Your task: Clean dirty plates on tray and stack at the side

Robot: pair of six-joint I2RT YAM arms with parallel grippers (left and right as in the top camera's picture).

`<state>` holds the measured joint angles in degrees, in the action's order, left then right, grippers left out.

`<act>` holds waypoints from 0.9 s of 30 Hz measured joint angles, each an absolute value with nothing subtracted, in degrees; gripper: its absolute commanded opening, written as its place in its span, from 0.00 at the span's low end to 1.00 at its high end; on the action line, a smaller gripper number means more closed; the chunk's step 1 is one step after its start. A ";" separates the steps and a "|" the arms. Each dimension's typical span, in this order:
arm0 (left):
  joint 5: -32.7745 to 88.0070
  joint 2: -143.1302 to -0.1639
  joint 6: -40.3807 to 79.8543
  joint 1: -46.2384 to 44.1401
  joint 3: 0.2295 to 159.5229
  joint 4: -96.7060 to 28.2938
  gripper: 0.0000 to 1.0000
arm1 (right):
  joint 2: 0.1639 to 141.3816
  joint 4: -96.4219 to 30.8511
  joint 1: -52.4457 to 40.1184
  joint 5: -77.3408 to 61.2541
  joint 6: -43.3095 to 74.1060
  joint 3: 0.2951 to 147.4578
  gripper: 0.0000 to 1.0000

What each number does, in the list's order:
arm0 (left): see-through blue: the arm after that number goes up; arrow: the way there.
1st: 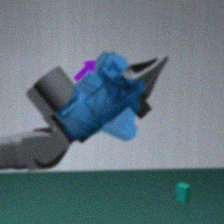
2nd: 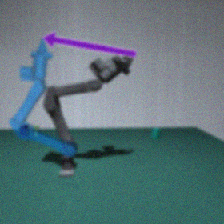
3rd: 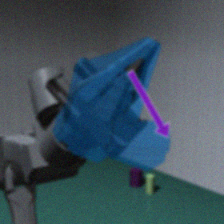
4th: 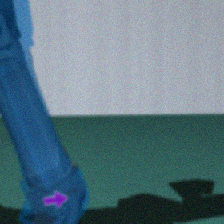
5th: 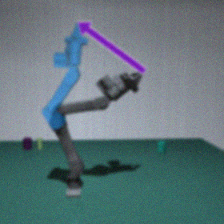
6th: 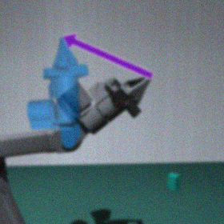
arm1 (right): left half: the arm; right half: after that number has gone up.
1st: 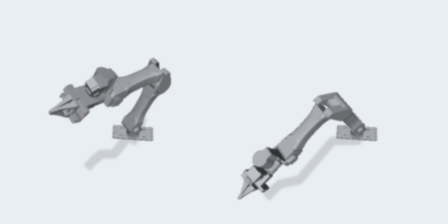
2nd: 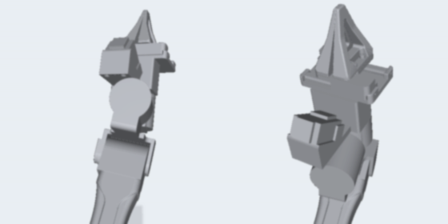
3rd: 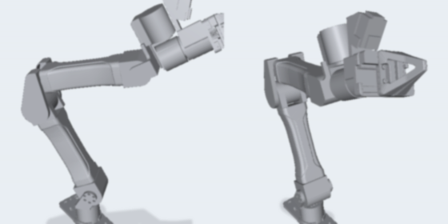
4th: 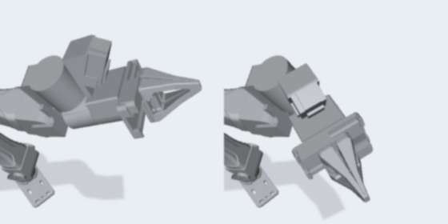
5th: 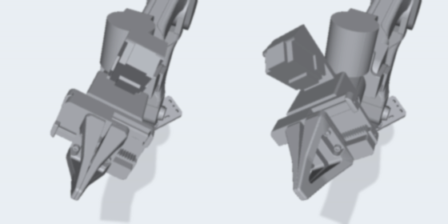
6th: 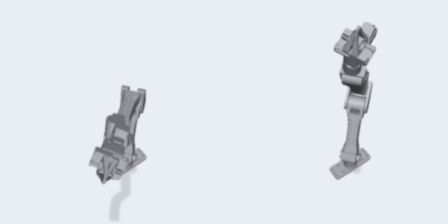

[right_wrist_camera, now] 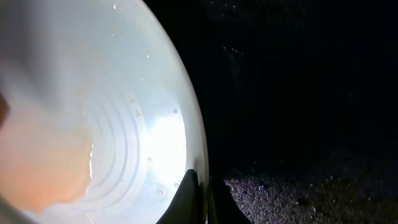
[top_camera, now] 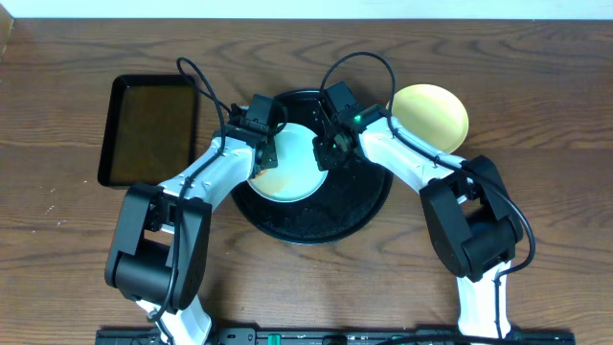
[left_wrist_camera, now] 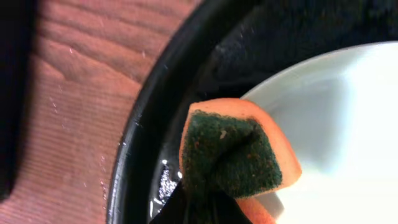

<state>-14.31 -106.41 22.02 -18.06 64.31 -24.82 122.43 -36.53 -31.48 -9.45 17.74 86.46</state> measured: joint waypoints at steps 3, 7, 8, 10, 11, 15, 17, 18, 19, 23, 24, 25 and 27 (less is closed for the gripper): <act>-15.00 -106.02 21.93 -18.09 64.31 -24.64 0.07 | 122.43 -36.53 -31.48 -9.47 17.76 86.46 0.01; -17.58 -101.97 21.52 -17.58 64.31 -24.51 0.07 | 122.43 -37.06 -31.46 -9.04 17.69 86.46 0.01; -18.28 -99.96 21.32 -17.30 64.31 -24.40 0.08 | 122.43 -37.23 -31.46 -8.93 17.54 86.46 0.01; -19.27 -95.50 21.12 -16.91 64.31 -23.99 0.08 | 122.43 -37.30 -31.46 -8.80 17.52 86.46 0.01; -19.75 -92.90 21.10 -16.78 64.31 -23.77 0.07 | 122.43 -37.30 -31.46 -8.75 17.50 86.46 0.01; -20.34 -86.50 21.08 -16.62 64.31 -23.59 0.08 | 122.43 -37.30 -31.46 -8.73 17.50 86.46 0.01; -20.18 -85.36 21.08 -16.47 64.31 -23.94 0.07 | 122.43 -37.39 -31.46 -8.75 17.50 86.46 0.01; -19.81 -85.36 21.08 -16.23 64.31 -24.29 0.07 | 122.43 -37.47 -31.46 -8.73 17.52 86.48 0.01; -19.46 -85.47 21.06 -15.97 64.31 -24.82 0.08 | 122.43 -37.91 -31.46 -8.73 17.52 86.56 0.01; -17.78 -86.04 20.95 -14.24 64.23 -27.05 0.08 | 122.43 -41.43 -31.24 -8.29 17.54 87.74 0.01; -17.54 -86.04 20.93 -13.76 64.20 -27.46 0.07 | 122.43 -42.54 -31.18 -8.12 17.54 88.23 0.01; -17.19 -86.04 20.93 -13.15 64.20 -27.92 0.07 | 122.41 -43.51 -31.03 -8.05 17.54 88.68 0.01; -16.51 -86.04 20.93 -12.08 64.20 -28.56 0.08 | 122.26 -45.74 -30.57 -7.75 17.52 90.21 0.01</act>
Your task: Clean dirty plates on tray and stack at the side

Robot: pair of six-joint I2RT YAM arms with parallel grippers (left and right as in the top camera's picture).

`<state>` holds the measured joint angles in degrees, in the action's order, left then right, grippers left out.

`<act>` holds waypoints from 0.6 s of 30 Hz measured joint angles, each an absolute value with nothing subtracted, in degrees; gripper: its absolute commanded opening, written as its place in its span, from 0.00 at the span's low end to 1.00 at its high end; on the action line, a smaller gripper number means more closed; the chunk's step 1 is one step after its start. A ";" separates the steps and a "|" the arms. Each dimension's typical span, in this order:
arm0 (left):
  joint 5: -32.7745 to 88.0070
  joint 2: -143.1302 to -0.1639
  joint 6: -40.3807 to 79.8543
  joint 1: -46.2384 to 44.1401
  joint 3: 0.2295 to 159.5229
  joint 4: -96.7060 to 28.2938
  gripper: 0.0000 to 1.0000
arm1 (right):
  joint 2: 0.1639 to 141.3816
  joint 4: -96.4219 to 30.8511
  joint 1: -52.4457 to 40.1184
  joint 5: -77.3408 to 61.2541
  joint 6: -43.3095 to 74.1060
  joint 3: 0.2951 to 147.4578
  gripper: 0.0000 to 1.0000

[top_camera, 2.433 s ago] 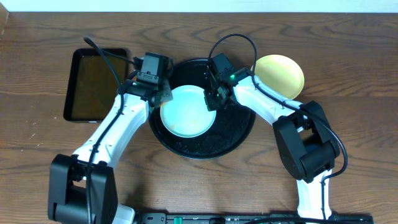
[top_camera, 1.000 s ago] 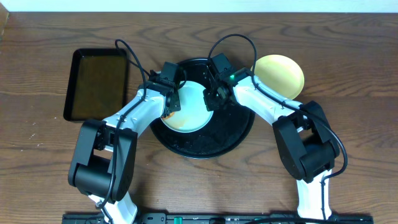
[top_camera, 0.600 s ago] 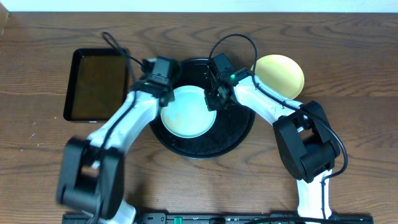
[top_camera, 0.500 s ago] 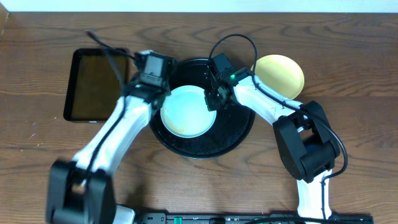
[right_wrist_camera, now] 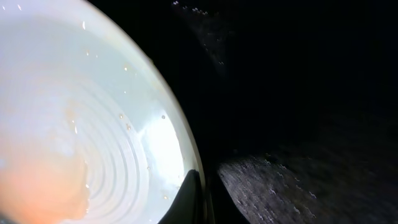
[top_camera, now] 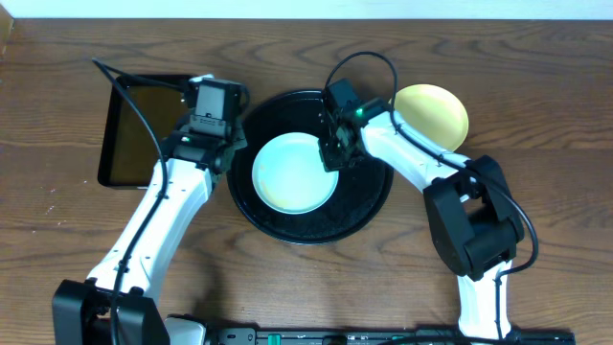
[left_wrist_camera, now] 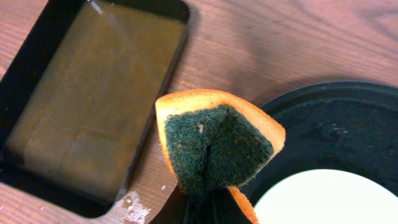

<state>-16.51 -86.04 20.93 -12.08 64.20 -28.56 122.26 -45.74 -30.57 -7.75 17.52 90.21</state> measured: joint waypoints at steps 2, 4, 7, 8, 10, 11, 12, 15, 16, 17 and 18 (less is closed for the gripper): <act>-15.29 -86.04 20.93 -10.57 64.20 -28.77 0.07 | 121.78 -47.86 -30.04 -6.94 17.52 92.20 0.01; -13.87 -86.04 20.93 -8.60 64.20 -28.45 0.07 | 120.92 -50.19 -29.74 -5.32 17.52 94.52 0.01; -10.26 -86.04 20.88 -4.58 64.20 -26.39 0.07 | 119.37 -52.97 -29.80 -2.94 17.52 97.30 0.01; -8.64 -86.04 20.88 -3.05 64.20 -25.39 0.08 | 119.02 -53.32 -29.80 -2.68 17.50 97.71 0.01; -6.22 -86.08 20.84 -0.16 64.16 -23.29 0.07 | 118.34 -53.84 -29.82 -2.07 17.50 98.13 0.01; -5.54 -86.17 20.73 0.97 64.16 -22.24 0.08 | 118.21 -54.02 -29.89 -1.63 17.50 98.17 0.01; -4.80 -86.39 20.67 2.15 64.16 -21.04 0.08 | 118.21 -54.06 -29.98 -1.32 17.52 98.19 0.01; -3.55 -87.94 20.47 5.04 64.16 -19.00 0.08 | 118.21 -54.89 -30.50 0.64 17.61 98.19 0.01; -3.27 -88.77 20.45 5.74 64.16 -19.05 0.07 | 118.19 -55.16 -30.57 1.37 17.74 98.24 0.01; -2.96 -89.65 20.45 6.31 64.16 -19.07 0.08 | 118.17 -55.35 -30.68 2.00 17.82 98.28 0.01; -2.79 -90.50 20.34 6.70 64.16 -19.03 0.08 | 118.13 -55.46 -30.85 2.63 17.87 98.28 0.01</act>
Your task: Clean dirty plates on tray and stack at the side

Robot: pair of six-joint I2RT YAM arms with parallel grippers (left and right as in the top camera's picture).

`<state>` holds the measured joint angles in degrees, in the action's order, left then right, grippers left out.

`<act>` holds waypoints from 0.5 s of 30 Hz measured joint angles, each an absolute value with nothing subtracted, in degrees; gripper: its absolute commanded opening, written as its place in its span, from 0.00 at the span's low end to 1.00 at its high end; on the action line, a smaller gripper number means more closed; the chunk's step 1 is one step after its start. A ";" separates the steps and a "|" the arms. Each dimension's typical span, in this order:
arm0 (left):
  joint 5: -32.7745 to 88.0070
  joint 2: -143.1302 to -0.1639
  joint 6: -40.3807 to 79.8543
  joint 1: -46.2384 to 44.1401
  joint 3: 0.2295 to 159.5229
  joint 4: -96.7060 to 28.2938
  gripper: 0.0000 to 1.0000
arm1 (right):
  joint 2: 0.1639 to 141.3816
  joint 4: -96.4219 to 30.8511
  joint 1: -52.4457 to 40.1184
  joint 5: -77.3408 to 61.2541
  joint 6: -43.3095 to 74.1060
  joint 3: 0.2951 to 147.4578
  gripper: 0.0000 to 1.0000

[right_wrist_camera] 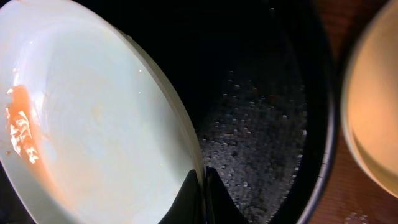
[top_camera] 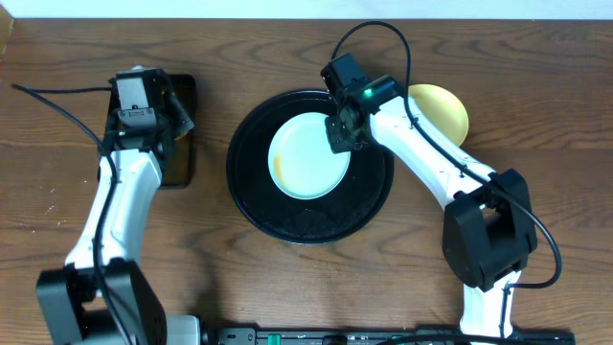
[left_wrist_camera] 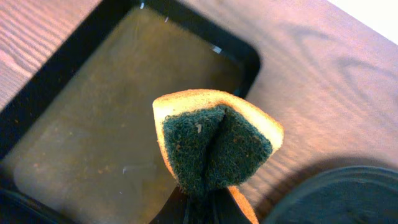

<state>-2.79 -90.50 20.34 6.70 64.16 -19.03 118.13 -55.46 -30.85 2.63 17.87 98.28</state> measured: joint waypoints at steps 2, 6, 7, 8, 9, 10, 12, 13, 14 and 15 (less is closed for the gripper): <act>-2.24 -92.99 20.23 7.29 64.16 -18.37 0.07 | 117.80 -55.92 -31.00 4.38 18.02 98.30 0.01; -1.15 -97.43 19.81 8.05 64.14 -16.25 0.07 | 115.33 -58.26 -31.05 9.06 18.09 98.32 0.01; -0.67 -98.17 19.77 8.34 64.14 -15.97 0.08 | 114.41 -58.59 -31.05 10.26 18.20 98.37 0.01; -0.23 -98.65 19.64 8.69 64.10 -15.59 0.08 | 113.21 -58.96 -31.05 11.84 18.24 98.41 0.01; 0.03 -98.91 19.59 9.04 64.10 -15.07 0.08 | 111.90 -59.13 -31.05 13.41 18.26 98.43 0.01; 0.19 -99.00 19.59 9.43 64.10 -14.41 0.08 | 110.50 -59.29 -31.05 14.90 18.22 98.54 0.01; 0.51 -99.00 19.62 10.35 64.10 -12.95 0.08 | 107.55 -59.33 -31.05 17.80 17.78 98.74 0.01; 0.64 -99.00 19.62 10.87 64.10 -12.53 0.07 | 106.10 -59.33 -31.05 19.18 17.30 98.85 0.01; 0.78 -99.00 19.64 11.33 64.10 -12.43 0.07 | 104.73 -59.31 -31.07 20.53 16.80 98.98 0.01; 0.84 -99.00 19.64 11.92 64.10 -12.45 0.07 | 103.33 -59.33 -31.18 22.06 16.03 99.18 0.01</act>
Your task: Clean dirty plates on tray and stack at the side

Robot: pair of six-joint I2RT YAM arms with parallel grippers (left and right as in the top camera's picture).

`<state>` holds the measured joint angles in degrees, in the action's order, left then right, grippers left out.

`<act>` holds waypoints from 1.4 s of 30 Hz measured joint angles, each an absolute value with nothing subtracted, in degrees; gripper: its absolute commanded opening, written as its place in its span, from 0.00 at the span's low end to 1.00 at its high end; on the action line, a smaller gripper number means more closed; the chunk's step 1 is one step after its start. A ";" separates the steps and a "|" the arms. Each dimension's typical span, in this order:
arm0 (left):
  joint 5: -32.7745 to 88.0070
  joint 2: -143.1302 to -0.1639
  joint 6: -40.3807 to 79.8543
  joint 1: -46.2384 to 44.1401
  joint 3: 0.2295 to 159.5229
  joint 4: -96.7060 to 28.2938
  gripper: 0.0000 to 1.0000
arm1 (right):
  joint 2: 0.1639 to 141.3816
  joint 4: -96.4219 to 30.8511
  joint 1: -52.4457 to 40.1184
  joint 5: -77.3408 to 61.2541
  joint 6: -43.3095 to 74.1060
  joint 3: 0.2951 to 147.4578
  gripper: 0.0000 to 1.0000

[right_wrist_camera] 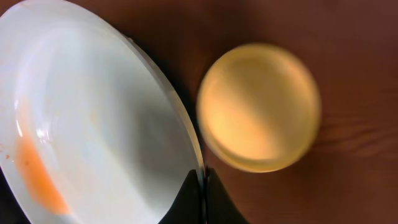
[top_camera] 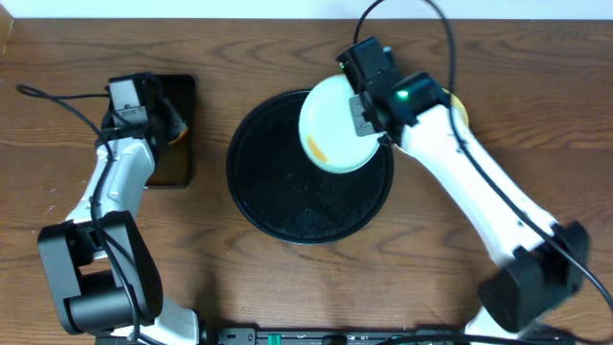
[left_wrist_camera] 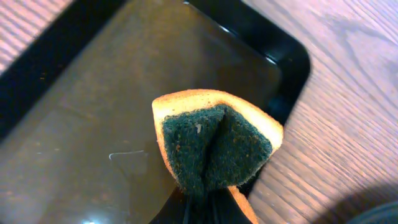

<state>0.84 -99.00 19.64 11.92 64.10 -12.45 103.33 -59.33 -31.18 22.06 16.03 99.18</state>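
Observation:
My right gripper is shut on the rim of a pale white plate that carries an orange smear. The plate hangs lifted over the far right part of the round black tray. A yellow plate lies on the table beyond it, mostly hidden under the arm in the overhead view. My left gripper is shut on a folded orange sponge with a green scouring face, held over the right end of the rectangular black basin of brownish water.
The rectangular basin stands at the far left of the wooden table. The round tray holds dark wet specks. A black bar runs along the table's front edge.
My right gripper has raised the white plate off the tray floor and carried it toward the yellow plate. My left gripper with the sponge sits a little lower over the basin.
First the sponge pressed against the white plate in the tray while my right gripper pinched its rim. Then the left arm had drawn back to the tray's left edge, and later over the basin. The right gripper kept the plate throughout and now holds it lifted.

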 measured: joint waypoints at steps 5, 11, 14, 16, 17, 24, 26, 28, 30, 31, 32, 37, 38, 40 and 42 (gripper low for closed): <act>0.97 -99.44 19.64 14.06 64.10 -12.19 0.07 | 99.39 -59.00 -33.47 31.09 12.88 99.66 0.01; 1.17 -103.09 19.64 15.33 64.10 -11.53 0.08 | 99.04 -58.89 -38.54 42.50 9.58 99.68 0.01; 1.17 -103.74 19.64 15.51 64.10 -11.51 0.08 | 99.04 -57.21 -40.66 46.74 7.40 99.68 0.01; 1.19 -103.74 19.64 15.55 64.10 -11.40 0.07 | 99.04 -55.05 -41.85 49.52 5.23 99.68 0.01; 1.17 -103.74 19.64 15.55 64.10 -11.35 0.07 | 99.04 -53.76 -42.50 51.07 4.01 99.68 0.01; 1.19 -103.74 19.64 15.55 64.10 -11.51 0.07 | 99.04 -48.75 -46.37 58.35 -5.72 99.68 0.01; 1.17 -103.74 19.64 15.55 64.10 -11.53 0.08 | 99.04 -48.56 -47.24 59.37 -7.42 99.68 0.01; 1.19 -103.74 19.64 15.55 64.10 -11.53 0.07 | 99.04 -48.56 -47.88 59.94 -8.34 99.68 0.01; 1.17 -103.74 19.64 15.55 64.10 -11.53 0.07 | 99.04 -48.58 -48.07 60.25 -8.97 99.68 0.01; 1.17 -103.74 19.64 15.55 64.10 -11.53 0.07 | 99.04 -48.56 -48.14 60.36 -9.17 99.68 0.01; 1.17 -103.74 19.64 15.55 64.10 -11.55 0.07 | 99.04 -48.56 -48.16 60.47 -9.39 99.68 0.01; 1.17 -103.74 19.64 15.55 64.10 -11.55 0.07 | 99.04 -48.58 -48.16 60.73 -9.76 99.68 0.01; 1.17 -103.74 19.64 15.55 64.10 -11.55 0.07 | 99.04 -48.60 -48.16 60.73 -9.76 99.68 0.01; 1.17 -103.74 19.64 15.55 64.10 -11.62 0.08 | 99.04 -48.64 -48.16 60.73 -9.74 99.68 0.01; 1.17 -103.74 19.64 15.55 64.10 -11.77 0.07 | 99.04 -49.10 -48.14 60.45 -9.41 99.68 0.01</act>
<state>1.17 -103.74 19.64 15.55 64.10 -11.77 99.04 -49.10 -48.14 60.45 -9.41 99.68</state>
